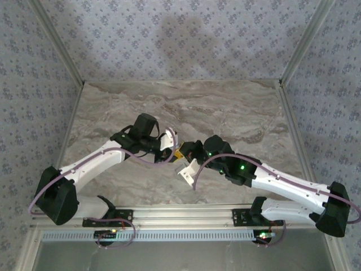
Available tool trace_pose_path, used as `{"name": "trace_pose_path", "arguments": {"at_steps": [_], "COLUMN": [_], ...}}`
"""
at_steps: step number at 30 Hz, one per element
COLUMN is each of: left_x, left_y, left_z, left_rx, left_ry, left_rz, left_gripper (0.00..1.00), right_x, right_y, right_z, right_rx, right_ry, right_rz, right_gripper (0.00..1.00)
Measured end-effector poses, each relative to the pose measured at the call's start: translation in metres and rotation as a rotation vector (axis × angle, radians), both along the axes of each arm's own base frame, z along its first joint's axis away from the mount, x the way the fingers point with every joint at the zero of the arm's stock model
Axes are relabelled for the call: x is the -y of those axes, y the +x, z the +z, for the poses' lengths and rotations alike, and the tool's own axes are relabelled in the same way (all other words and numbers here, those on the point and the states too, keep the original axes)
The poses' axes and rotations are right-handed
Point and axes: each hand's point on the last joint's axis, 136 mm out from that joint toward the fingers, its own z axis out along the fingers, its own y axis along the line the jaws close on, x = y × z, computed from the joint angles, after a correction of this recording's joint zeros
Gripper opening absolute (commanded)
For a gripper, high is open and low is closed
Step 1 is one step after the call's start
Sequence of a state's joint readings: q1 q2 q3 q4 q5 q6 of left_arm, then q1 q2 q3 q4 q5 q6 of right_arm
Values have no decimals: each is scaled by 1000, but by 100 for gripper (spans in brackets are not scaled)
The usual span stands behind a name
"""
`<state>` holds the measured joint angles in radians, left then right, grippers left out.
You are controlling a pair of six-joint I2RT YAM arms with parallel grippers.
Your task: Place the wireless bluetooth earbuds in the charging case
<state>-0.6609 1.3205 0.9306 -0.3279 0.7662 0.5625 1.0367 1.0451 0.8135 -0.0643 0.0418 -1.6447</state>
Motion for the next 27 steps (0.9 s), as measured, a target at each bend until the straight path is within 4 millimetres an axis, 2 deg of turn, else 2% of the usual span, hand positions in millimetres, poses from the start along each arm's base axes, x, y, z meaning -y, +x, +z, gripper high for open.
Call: {"name": "trace_pose_path", "arguments": {"at_steps": [11,19,24,27], "left_x": [-8,-19,-31,-38], "left_y": [22,37,44,47], "left_z": [-5,-25,-37,-36], "left_rx": [19,25,32,52], "left_ry": [-15,56,102,110], "left_rz": [112,226,309,349], "left_gripper": [18,18,19,19], "right_x": [2,21,41,53], "right_y": [0,19,30,34], "right_z": [18,23,18,9], "right_rx": [-96,-228,-367,-459], "right_ry": [135,235,262,254], "right_rz": [-32,-131,-208,-252], "right_gripper": [13,13,14,13]}}
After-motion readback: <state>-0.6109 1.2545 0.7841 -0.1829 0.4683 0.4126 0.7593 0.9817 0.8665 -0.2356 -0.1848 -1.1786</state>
